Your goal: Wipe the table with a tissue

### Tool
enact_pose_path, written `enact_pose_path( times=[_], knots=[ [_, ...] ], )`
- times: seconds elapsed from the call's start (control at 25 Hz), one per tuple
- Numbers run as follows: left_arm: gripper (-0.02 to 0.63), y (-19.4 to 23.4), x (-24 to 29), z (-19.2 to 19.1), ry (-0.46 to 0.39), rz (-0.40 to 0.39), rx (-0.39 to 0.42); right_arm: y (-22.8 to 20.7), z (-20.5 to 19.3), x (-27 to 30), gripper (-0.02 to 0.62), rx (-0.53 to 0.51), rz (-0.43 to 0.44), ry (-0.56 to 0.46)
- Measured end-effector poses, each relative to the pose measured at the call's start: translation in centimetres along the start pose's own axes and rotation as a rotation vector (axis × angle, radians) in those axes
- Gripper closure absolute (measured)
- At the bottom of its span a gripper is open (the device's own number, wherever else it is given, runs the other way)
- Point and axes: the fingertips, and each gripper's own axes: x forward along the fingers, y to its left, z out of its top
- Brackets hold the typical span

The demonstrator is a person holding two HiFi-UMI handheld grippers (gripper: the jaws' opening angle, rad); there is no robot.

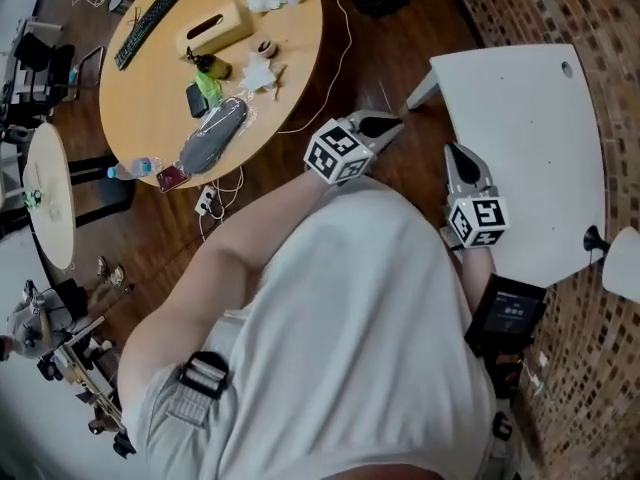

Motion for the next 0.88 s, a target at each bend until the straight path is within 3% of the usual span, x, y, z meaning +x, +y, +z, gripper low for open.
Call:
enact_pose_path(
  times=[0.48,0.68,0.88],
  knots=[
    [0.6,12.7,-9.1,0.3,-0.129,0.243,-0.079,4.5,3.5,13.9,0.588,-0.161,0.182,0.128],
    [0.6,19.0,-16.0,-3.9,-0.078,0.456,-0.115,7.7,4.2,18.2,0.588,-0.2,0.259,0.156],
    [0.598,24.6,-22.9,-6.5,0.046,0.68,-0.006,9.4,5.1,19.6,0.588,-0.223,0.303,0.168]
  ],
)
